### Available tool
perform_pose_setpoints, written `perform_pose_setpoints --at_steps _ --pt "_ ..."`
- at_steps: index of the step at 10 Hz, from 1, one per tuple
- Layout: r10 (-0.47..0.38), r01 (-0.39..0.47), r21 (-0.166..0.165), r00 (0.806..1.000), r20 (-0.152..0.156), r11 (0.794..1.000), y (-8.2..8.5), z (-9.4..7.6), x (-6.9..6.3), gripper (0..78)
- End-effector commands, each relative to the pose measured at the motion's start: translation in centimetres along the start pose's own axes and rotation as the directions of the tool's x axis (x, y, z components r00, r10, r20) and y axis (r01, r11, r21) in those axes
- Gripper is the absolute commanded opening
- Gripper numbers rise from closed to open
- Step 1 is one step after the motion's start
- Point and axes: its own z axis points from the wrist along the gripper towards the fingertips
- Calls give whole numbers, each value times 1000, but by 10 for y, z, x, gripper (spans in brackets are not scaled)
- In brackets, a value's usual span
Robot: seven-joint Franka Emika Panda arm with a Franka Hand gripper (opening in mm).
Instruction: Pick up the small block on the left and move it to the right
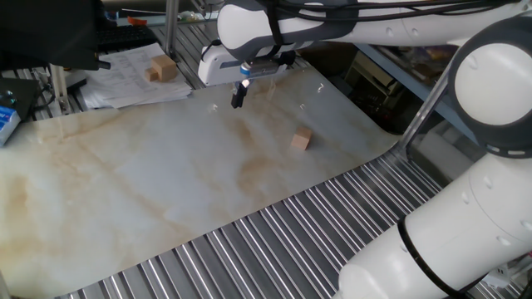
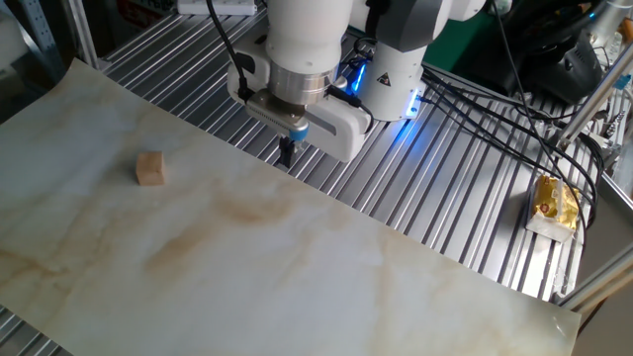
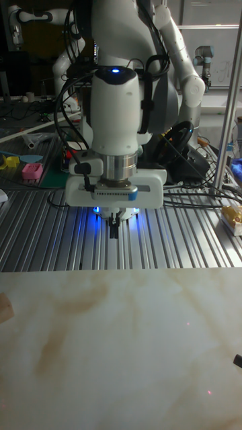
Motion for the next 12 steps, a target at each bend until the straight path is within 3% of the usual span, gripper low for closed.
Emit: perform_pose_setpoints --at_steps 1,12 --pt "-9 9 0 1000 -14 1000 0 -1 1 0" --pt "-11 11 -9 1000 -8 1000 -8 7 -2 0"
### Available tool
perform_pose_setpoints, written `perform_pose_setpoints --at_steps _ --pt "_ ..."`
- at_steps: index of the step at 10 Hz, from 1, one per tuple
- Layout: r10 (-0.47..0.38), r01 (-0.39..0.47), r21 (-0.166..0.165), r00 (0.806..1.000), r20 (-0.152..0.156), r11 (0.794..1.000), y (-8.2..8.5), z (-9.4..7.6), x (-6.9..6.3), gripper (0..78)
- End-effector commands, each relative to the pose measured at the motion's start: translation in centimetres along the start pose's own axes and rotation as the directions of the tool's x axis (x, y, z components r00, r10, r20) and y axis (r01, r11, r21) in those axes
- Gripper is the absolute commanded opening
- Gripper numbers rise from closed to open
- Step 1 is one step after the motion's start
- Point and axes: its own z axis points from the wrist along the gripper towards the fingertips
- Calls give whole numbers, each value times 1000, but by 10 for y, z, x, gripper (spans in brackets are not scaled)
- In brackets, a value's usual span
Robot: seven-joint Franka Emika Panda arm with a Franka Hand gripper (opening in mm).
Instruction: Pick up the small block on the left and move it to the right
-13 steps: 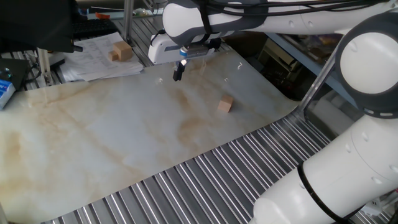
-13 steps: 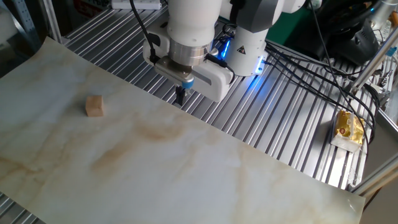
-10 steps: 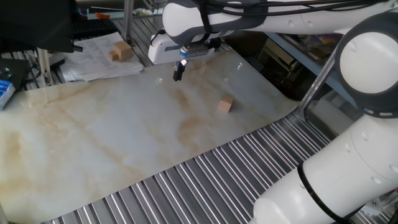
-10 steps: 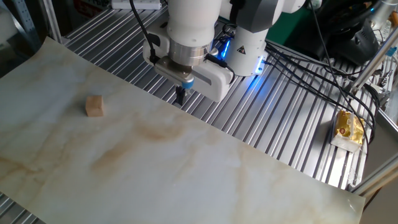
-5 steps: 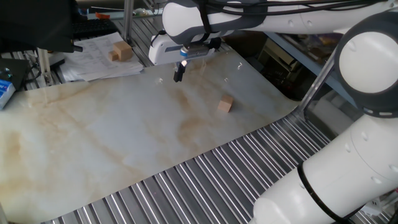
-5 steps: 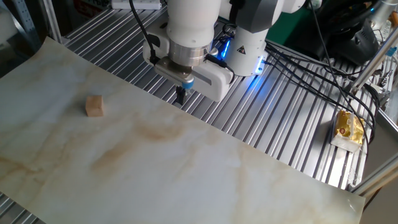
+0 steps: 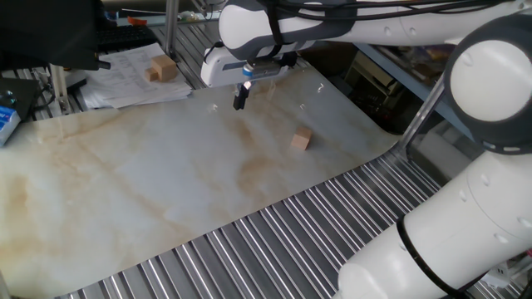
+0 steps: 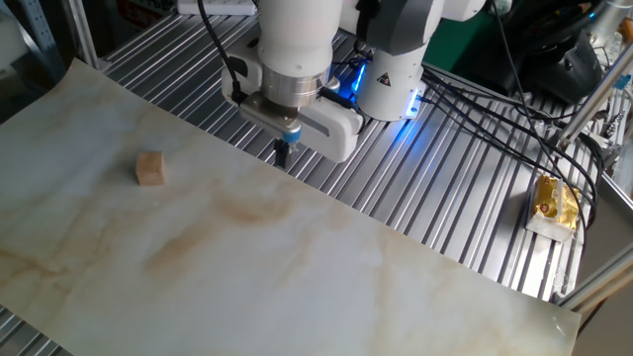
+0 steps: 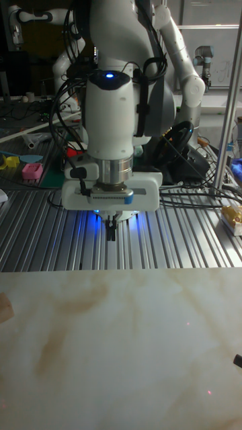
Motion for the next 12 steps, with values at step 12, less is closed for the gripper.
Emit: perform_pose_setpoints --at_steps 12 --pt "-26 26 -8 1000 7 1000 -34 2 -12 0"
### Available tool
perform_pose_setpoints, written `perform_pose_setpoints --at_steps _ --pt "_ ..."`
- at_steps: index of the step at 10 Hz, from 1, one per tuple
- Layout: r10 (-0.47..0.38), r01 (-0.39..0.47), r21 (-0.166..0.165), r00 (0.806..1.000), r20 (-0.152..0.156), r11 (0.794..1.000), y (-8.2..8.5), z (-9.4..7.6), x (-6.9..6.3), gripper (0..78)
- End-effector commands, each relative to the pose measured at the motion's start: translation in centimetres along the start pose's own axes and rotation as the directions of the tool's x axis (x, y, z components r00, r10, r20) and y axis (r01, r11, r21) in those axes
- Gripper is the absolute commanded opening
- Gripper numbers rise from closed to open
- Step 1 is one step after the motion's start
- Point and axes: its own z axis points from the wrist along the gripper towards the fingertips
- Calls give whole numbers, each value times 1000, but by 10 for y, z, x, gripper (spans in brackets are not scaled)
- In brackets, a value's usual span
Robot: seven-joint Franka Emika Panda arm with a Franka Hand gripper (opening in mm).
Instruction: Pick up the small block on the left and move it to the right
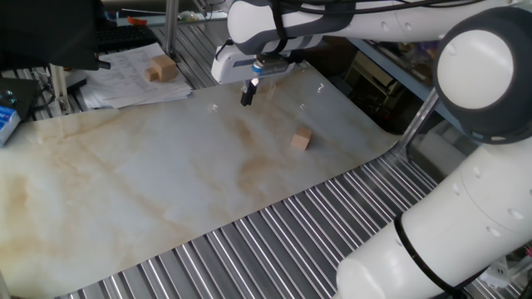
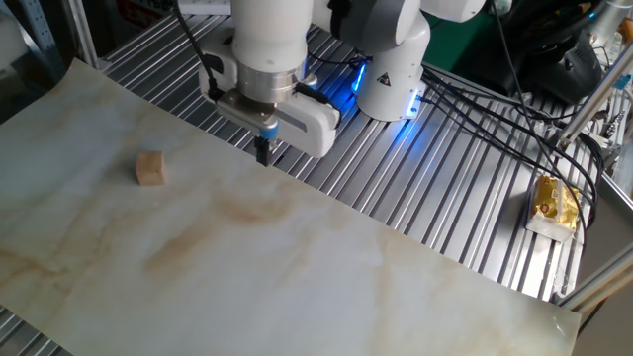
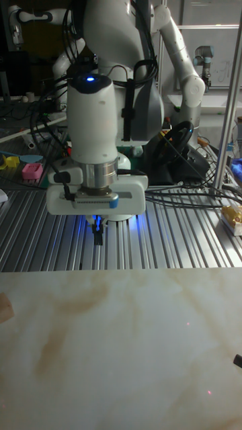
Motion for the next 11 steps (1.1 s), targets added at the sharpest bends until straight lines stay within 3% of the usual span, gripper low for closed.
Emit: perform_pose_setpoints --at_steps 1,11 --pt "-10 10 0 1000 3 1000 -10 -2 -3 0" --pt "-43 43 7 999 11 999 -51 -5 0 0"
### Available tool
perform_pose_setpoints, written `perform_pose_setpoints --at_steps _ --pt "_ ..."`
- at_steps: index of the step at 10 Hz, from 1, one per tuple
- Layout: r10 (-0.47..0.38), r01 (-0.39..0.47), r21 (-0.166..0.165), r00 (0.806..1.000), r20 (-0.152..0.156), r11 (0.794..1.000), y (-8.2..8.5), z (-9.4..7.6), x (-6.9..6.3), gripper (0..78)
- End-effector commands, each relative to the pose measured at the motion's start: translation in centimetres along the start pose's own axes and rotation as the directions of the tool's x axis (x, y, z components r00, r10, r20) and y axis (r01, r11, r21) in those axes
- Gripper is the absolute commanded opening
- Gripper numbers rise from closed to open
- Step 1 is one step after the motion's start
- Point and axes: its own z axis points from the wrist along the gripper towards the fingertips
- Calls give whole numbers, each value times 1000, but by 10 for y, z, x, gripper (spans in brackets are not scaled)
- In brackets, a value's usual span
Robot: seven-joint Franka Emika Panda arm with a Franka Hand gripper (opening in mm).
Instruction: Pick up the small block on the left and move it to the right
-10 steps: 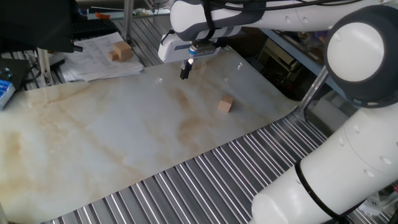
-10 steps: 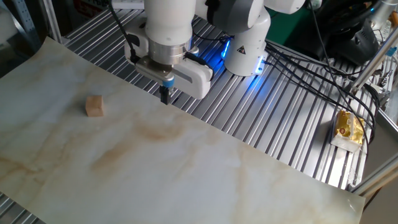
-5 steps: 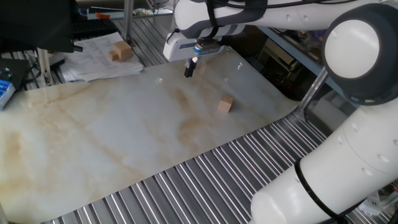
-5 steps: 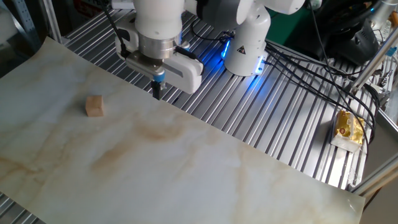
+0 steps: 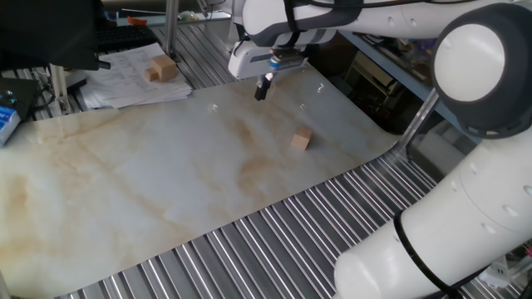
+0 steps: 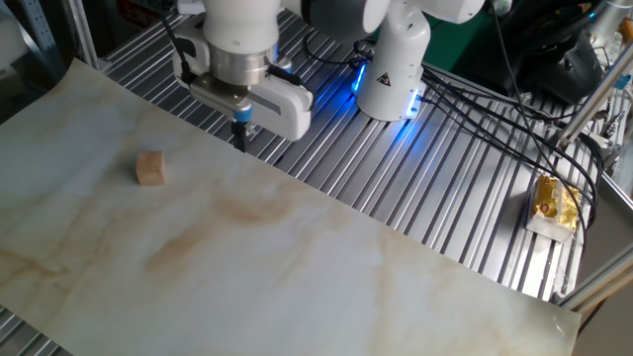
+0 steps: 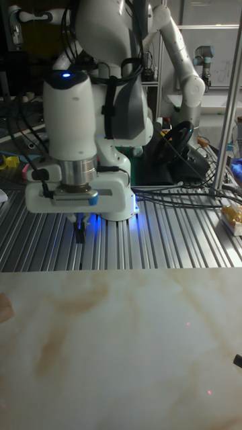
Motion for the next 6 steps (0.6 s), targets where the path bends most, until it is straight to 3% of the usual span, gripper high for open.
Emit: perform_pose_setpoints --at_steps 1,6 --pt "-19 19 3 1000 10 1000 -13 1 1 0" --pt "13 -13 20 1000 6 1000 -18 2 -2 0"
